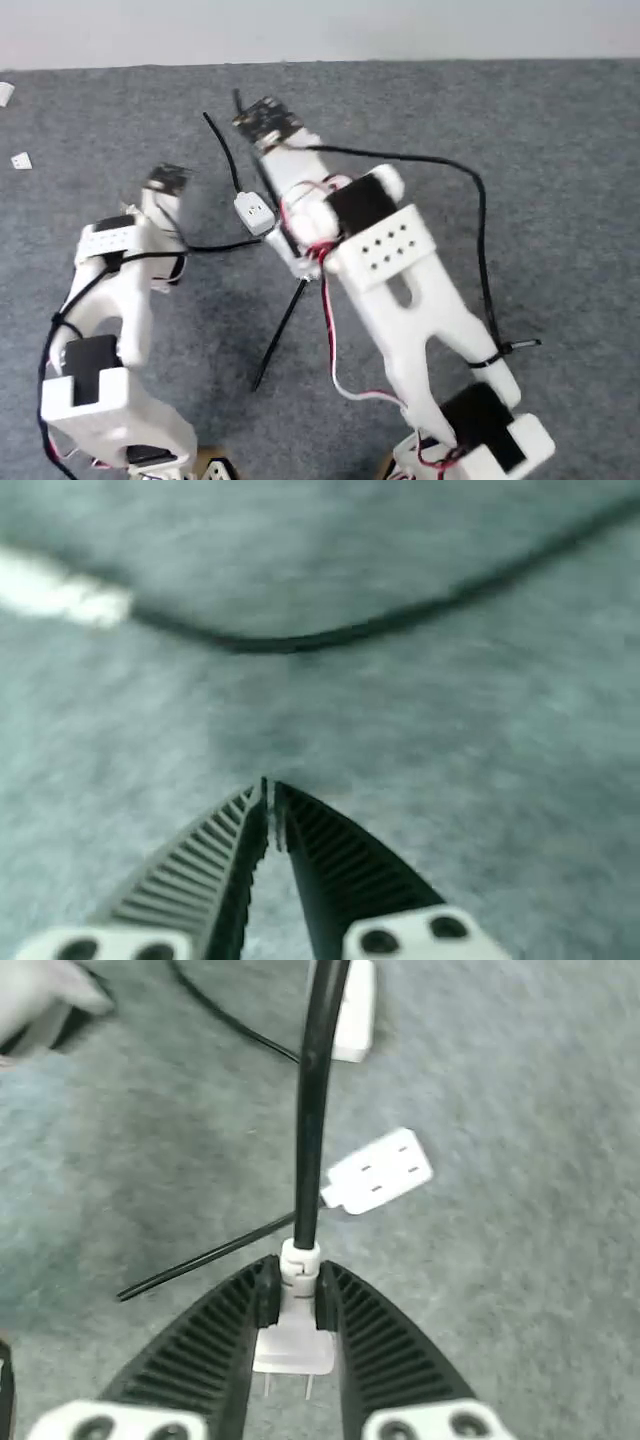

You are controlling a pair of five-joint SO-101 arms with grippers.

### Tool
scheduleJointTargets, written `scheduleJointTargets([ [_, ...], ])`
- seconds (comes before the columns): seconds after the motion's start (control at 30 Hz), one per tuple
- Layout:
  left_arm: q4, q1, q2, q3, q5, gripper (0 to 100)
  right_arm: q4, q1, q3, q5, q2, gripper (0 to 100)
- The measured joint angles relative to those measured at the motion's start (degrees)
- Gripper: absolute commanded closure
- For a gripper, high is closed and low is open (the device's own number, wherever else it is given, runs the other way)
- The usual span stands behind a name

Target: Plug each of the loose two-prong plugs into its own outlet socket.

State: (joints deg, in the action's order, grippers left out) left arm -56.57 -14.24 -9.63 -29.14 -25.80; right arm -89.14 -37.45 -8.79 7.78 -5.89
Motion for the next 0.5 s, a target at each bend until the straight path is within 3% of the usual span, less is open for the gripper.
scheduleJointTargets([
  [0.23, 5.63, 3.43, 9.23, -12.75, -8.44, 99, 10.73, -4.57, 11.78, 0.00, -0.09, 99.1],
  [0.5, 15.03, 5.89, 24.79, -29.27, -13.63, 99, 18.46, -4.92, 17.85, -2.81, -0.09, 99.1],
])
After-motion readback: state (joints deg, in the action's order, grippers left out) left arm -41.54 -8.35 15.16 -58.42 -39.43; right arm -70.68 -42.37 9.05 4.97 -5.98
